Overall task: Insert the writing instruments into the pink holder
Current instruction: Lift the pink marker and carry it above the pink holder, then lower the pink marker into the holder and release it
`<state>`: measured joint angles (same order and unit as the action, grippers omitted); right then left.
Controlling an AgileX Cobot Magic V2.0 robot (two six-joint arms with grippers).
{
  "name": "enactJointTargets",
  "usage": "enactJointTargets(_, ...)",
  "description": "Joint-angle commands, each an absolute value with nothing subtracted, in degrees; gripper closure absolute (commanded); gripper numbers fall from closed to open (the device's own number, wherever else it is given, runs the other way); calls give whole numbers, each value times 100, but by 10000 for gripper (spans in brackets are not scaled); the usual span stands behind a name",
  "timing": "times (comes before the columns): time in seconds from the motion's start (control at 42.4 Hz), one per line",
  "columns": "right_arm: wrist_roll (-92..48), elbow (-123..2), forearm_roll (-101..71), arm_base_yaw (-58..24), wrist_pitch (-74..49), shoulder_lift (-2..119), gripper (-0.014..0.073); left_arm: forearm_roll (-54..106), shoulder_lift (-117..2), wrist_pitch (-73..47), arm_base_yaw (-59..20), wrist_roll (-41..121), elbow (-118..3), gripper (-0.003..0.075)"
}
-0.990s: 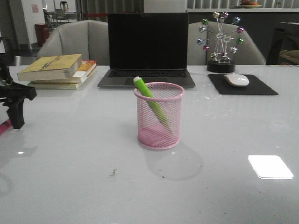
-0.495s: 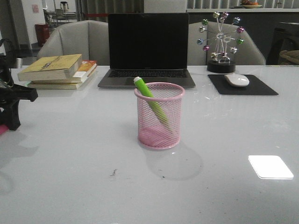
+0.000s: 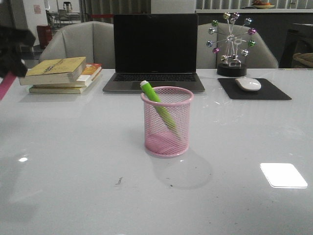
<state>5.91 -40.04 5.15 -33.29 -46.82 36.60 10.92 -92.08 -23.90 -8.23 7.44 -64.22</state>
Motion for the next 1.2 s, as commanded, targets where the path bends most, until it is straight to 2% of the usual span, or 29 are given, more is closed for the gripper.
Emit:
enactJointTargets(0.0,604,-4134,607,-3286,-4325,3645,148,1391,-8259,-963,-1269,789,-5979,627)
enactJointTargets(0.165,604,-4134,607,-3286,-4325,3645,148,1391,-7605,798,-2357,789,-5234,627)
enactJointTargets(0.259,604,-4134,607,-3286,-4325,3645,148,1391,-7630,1349,-2997,779,-5163,627)
enactJointTargets(0.401,604,-4134,607,-3286,-4325,3645,148,1391,-7986,2606,-3889,779,-5163,627)
enactJointTargets(0.589,604,-4134,607,-3286,-4325,3645,148,1380,-8754,4297,-4557,779,-5200,627)
enactJointTargets(0.895,604,-4134,607,-3286,-4325,3645,148,1348,-10048,4553,-4819,697,-5905,627)
enactJointTargets(1.178,604,-4134,607,-3286,-4325,3645,148,1348,-10563,4503,-4819,697,-6014,594)
